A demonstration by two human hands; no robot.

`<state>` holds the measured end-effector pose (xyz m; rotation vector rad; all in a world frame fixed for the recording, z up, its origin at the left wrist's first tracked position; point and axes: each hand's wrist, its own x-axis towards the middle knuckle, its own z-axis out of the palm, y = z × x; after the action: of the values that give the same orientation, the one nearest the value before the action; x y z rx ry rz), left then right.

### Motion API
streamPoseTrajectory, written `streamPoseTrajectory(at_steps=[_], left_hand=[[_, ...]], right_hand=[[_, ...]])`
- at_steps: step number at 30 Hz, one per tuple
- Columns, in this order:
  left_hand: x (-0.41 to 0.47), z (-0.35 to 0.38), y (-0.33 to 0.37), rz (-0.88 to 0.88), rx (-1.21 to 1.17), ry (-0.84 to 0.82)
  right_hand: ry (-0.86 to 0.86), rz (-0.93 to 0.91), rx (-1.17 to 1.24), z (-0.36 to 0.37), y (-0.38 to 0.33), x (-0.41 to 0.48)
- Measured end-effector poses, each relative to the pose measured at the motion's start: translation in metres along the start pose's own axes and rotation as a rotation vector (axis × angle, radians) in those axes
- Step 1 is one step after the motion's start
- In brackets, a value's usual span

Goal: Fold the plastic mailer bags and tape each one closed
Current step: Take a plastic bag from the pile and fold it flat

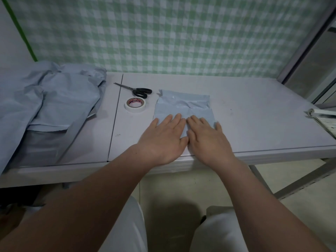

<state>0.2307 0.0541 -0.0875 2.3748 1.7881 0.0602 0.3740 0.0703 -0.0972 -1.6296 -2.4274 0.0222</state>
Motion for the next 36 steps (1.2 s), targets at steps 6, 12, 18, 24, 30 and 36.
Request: streamPoseTrajectory(at_steps=[6,12,18,24,30,36], left_hand=[[-0.006,-0.005,-0.011,-0.046,0.027,-0.04],[-0.019,-0.012,-0.031,-0.087,0.028,-0.076],[-0.021,-0.01,-0.025,-0.031,0.157,0.103],[-0.021,-0.01,-0.027,-0.067,0.049,0.008],[-0.027,-0.012,-0.036,-0.061,0.042,-0.03],[-0.031,-0.012,-0.043,-0.061,0.021,-0.024]], right_hand=[[-0.15,0.115,0.005,-0.007,0.012,-0.011],[-0.097,0.192,-0.019,-0.011,0.019,-0.023],[0.156,0.093,-0.135,-0.011,-0.004,-0.034],[0.089,-0.078,0.012,0.005,-0.032,-0.059],[0.175,0.041,0.017,-0.013,0.0,-0.069],[0.287,0.225,-0.065,-0.019,0.009,-0.042]])
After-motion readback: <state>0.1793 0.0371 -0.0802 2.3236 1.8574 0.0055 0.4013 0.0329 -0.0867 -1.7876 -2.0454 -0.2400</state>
